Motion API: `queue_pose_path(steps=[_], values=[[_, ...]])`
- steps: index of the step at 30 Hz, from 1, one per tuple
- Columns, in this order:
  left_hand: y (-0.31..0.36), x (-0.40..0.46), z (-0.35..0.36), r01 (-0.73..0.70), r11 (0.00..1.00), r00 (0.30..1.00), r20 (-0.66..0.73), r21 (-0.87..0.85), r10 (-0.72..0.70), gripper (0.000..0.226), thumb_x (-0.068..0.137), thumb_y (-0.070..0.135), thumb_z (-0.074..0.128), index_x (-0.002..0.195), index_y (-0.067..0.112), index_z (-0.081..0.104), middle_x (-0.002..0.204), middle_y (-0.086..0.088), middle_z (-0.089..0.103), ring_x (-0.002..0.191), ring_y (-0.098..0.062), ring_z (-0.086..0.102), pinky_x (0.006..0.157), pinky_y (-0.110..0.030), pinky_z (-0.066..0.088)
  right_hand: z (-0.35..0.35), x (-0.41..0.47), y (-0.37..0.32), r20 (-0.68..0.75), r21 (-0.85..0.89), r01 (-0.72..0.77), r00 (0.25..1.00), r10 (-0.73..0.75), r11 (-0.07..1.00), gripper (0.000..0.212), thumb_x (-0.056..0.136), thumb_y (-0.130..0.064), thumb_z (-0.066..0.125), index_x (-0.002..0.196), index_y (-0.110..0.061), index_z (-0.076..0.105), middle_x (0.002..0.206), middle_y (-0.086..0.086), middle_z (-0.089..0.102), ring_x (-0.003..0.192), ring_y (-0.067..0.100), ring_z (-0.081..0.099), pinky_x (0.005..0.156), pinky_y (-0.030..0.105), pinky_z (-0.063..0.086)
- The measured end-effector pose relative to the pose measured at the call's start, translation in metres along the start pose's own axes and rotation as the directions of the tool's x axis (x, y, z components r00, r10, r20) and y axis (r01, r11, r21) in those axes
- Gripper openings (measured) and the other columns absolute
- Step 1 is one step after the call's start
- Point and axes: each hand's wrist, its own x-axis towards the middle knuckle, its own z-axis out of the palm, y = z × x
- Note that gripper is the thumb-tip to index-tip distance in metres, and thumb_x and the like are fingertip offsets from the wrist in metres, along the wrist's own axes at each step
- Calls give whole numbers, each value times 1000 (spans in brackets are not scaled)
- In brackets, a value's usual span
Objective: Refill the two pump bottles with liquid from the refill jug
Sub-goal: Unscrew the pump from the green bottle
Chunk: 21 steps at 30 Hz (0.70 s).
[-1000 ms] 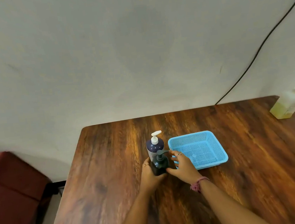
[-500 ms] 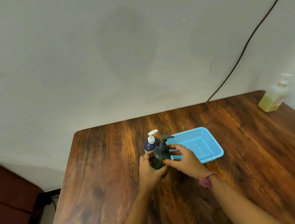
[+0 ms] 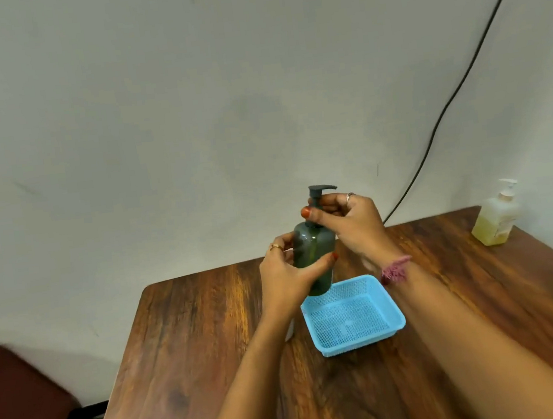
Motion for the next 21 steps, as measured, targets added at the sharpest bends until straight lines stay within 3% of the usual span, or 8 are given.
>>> queue_pose_path(steps=[7,12,14,17,19,21], values=[[48,15,14,-81,997,997,-9,11,81,56,65,37,84,112,25,56,97,23,59,88,1,61,65,-8,49,-34,15,-48,31,3,110,993,-110,994,29,78,-18,75,105,-9,70,96,1,73,92,14,69,85,29,56],[73,19,28,-111,993,993,-35,-30,110,55,71,32,81,118,20,56,105,10,62,91,-6,62,68,-11,52,-61,24,-78,233,94,98,965,-118,991,23,86,-15,65,108,-11,67,106,4,72,102,13,67,95,31,51],[82,21,32,-126,992,991,-52,-25,125,61,71,33,80,124,16,54,109,8,60,90,-6,60,68,-8,52,-71,25,-90,281,12,91,955,-91,996,28,89,-24,62,115,-14,65,111,0,70,107,12,64,99,32,47],[98,24,40,-161,987,983,-90,-6,159,64,71,34,80,126,17,53,110,10,57,89,-4,57,65,-3,48,-76,26,-100,175,-274,198,972,-154,941,50,78,-48,68,117,-17,60,108,-7,64,99,9,60,88,26,50],[106,25,44,-182,983,978,-102,13,183,65,71,35,80,127,17,52,110,12,56,93,-5,56,65,-2,47,-76,25,-104,97,-260,232,972,-214,937,49,74,-45,75,111,-17,60,99,-7,63,92,7,60,81,22,52],[111,27,47,-190,982,975,-109,20,191,66,71,36,80,127,16,53,113,9,57,97,-8,57,67,-4,48,-82,27,-107,130,-129,204,974,-187,970,40,77,-33,75,110,-13,63,99,-5,67,92,7,63,83,22,53]])
